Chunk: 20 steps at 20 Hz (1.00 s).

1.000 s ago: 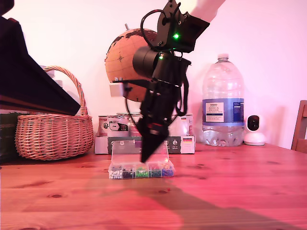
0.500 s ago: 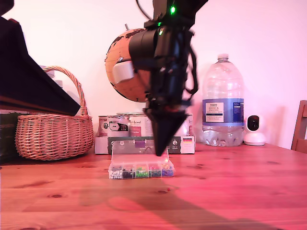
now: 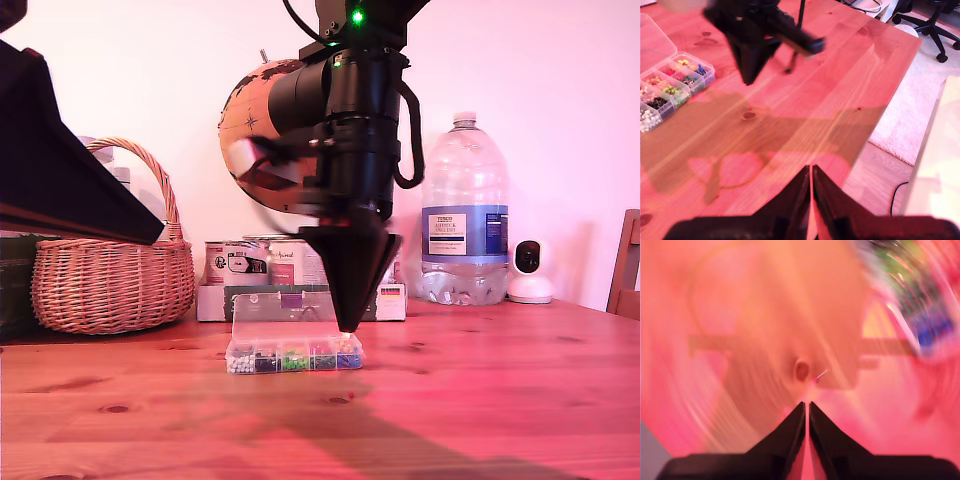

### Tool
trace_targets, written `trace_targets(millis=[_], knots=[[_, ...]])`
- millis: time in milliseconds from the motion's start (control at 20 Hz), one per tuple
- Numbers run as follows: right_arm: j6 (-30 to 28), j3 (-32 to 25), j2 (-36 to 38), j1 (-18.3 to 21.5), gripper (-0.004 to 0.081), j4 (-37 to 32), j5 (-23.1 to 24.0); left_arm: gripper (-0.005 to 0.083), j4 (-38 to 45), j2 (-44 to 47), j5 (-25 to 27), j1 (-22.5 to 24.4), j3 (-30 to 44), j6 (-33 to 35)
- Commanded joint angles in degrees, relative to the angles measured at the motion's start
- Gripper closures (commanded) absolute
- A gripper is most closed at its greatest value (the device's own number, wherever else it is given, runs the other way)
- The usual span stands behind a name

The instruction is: Sort the loose pins on the table into their correct compartments

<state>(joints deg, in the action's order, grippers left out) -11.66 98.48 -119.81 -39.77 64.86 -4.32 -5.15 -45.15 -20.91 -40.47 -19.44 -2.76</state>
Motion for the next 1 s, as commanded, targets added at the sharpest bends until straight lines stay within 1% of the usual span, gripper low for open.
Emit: trace_targets(millis=[0,50,100,200,300,400,500,700,800,950], knots=[[19.2,-0.6,0.0,0.1,0.0751,-0.8,-0.2,0.0795,0.5,-0.2,0.0,0.1,-0.3,0.2],[24.2,-0.6,0.0,0.1,0.0707,-1.3,-0.2,0.0795,0.5,-0.2,0.0,0.1,-0.3,0.2],[27.7,-0.6,-0.2,0.1,0.0668,-1.6,-0.2,0.0795,0.5,-0.2,0.0,0.1,-0.3,0.2],[32.2,-0.6,-0.5,0.1,0.0658,-1.4,-0.2,0.0795,0.5,-0.2,0.0,0.1,-0.3,0.2],[34.1,-0.6,-1.0,0.1,0.0658,-1.3,-0.3,0.0795,0.5,-0.2,0.0,0.1,-0.3,0.2],[34.4,-0.6,-1.3,0.0,0.0658,-0.9,-1.3,0.0795,0.5,-0.2,0.0,0.1,-0.3,0.2],[34.5,-0.6,-1.9,0.0,0.0658,-0.5,-1.2,0.0795,0.5,-0.2,0.0,0.1,-0.3,0.2],[34.8,-0.7,-3.3,-0.8,0.0659,-1.3,-0.7,0.0795,0.4,-0.2,0.0,0.1,-0.3,-0.2],[34.8,-0.7,-3.4,-0.7,0.0659,-2.1,0.3,0.0795,0.5,-0.2,0.0,0.1,-0.3,-0.2],[34.6,-0.7,-4.0,-0.7,0.0659,-2.0,0.3,0.0795,0.5,-0.2,0.0,0.1,-0.3,-0.2]])
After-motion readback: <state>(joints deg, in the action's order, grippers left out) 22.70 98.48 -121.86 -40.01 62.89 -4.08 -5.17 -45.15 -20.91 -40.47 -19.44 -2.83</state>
